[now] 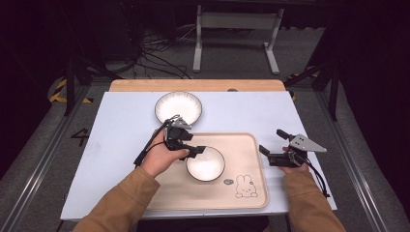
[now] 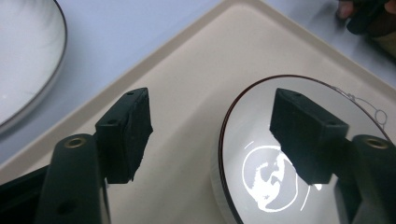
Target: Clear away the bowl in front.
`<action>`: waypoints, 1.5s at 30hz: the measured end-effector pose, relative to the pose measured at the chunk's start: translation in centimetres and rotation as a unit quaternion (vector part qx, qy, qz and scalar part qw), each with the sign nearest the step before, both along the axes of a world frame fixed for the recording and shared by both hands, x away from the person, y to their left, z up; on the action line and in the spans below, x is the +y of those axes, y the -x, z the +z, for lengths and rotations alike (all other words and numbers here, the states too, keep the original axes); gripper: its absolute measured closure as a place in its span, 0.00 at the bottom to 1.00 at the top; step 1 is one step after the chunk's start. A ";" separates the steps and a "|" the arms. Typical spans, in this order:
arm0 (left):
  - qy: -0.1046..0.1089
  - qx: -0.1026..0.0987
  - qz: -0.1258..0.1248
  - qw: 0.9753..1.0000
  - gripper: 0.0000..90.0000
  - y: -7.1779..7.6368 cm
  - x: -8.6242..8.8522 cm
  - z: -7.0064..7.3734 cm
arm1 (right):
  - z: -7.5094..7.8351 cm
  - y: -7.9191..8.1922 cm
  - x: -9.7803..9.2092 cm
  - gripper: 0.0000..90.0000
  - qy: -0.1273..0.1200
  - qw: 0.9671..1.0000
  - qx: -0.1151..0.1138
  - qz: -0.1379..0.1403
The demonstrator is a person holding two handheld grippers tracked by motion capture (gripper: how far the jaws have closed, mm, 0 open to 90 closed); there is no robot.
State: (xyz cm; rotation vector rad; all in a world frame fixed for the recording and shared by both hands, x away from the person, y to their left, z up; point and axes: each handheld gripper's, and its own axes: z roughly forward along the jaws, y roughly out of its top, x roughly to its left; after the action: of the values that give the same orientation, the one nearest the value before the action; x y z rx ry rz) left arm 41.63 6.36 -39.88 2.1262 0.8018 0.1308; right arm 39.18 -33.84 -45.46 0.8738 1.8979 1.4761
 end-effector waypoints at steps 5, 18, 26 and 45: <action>0.030 -0.035 0.007 0.999 0.24 0.6 0.6 0.5 | 0.0 0.0 0.0 0.03 0.001 1.000 0.000 0.000; 0.082 -0.113 0.022 0.990 0.21 1.6 2.5 0.6 | 0.0 0.0 0.0 0.03 0.000 1.000 -0.002 -0.001; 0.091 -0.133 0.051 0.986 0.21 1.8 3.8 0.2 | 0.2 0.2 -0.2 0.03 -0.008 1.000 -0.001 -0.004; 0.086 -0.137 0.098 0.982 0.18 1.8 8.5 0.0 | 0.2 0.2 -0.2 0.03 -0.012 1.000 0.001 -0.003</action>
State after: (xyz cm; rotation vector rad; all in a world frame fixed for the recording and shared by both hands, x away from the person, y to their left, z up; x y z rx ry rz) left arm 39.82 14.83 -39.85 1.8157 0.8254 0.4336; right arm 38.94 -34.04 -45.24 0.8929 1.8813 1.4976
